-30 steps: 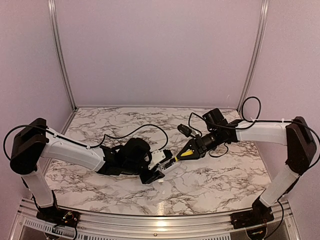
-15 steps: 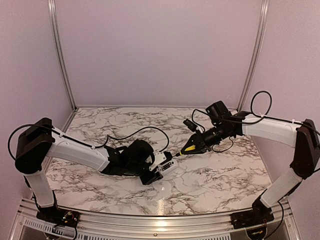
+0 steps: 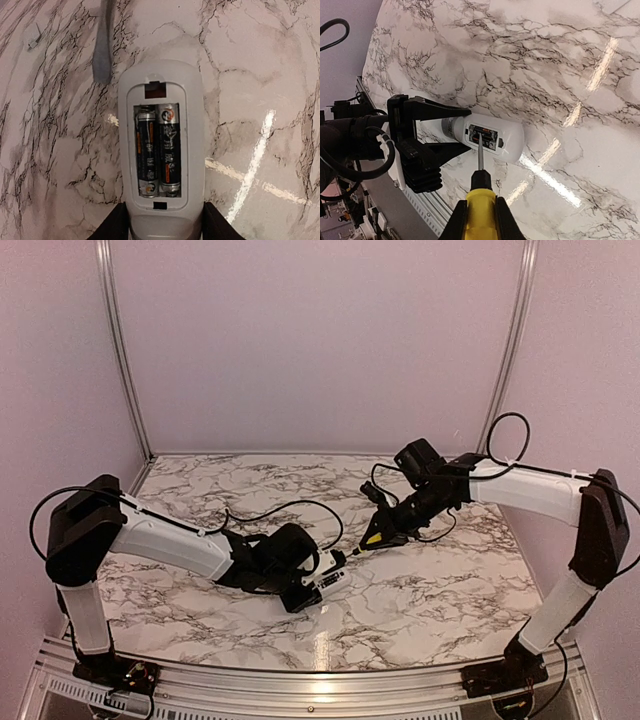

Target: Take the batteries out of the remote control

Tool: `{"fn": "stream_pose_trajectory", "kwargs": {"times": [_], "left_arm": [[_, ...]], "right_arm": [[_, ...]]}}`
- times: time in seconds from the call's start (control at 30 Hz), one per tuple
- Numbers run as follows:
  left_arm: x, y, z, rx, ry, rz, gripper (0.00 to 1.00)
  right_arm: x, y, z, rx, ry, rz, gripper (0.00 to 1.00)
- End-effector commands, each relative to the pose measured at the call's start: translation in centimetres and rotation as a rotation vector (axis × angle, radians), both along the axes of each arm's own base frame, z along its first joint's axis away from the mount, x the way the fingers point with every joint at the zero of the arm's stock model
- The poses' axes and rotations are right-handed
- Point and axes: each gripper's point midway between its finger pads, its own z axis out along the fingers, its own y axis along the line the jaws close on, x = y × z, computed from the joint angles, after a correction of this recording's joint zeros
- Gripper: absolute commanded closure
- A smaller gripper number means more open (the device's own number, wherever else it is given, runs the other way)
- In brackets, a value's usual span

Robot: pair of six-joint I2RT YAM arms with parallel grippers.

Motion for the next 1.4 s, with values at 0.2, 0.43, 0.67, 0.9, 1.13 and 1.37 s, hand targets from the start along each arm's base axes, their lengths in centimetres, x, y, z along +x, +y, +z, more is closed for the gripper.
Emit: {"fn": "stream_pose_trajectory", "kwargs": {"times": [0.2,0.43,0.67,0.9,1.13,1.37], "left_arm": [[0.0,0.4,-2.0,0.095,0.038,0.033,1.0],[0.1,0.5,-2.6,0.116,0.048,0.046,1.0],[0.0,0.5,-2.7,0.114,0.053,0.044,1.0],[-0.1,0.6,-2.8,0.116,0.057,0.041,1.0],[-0.2,0.6,-2.8,0.12,0.056,0.034,1.0],[-0.2,0.6,-2.9,0.12,0.06,0.034,1.0]], "right_arm": [[-0.2,0.6,-1.4,-0.095,0.0,0.018,1.0],[-0.5,0.8,-2.4,-0.12,0.015,0.031,1.0],[0.0,0.7,-2.8,-0.137,0.008,0.006,1.0],[0.5,0.9,-3.1,-0.14,-0.002,-0.004,1.0],[0.8,1.3,-3.6,-0.127,-0.001,0.005,1.0],[0.9,1.3,-4.0,-0.134,-0.007,0.008,1.0]]}}
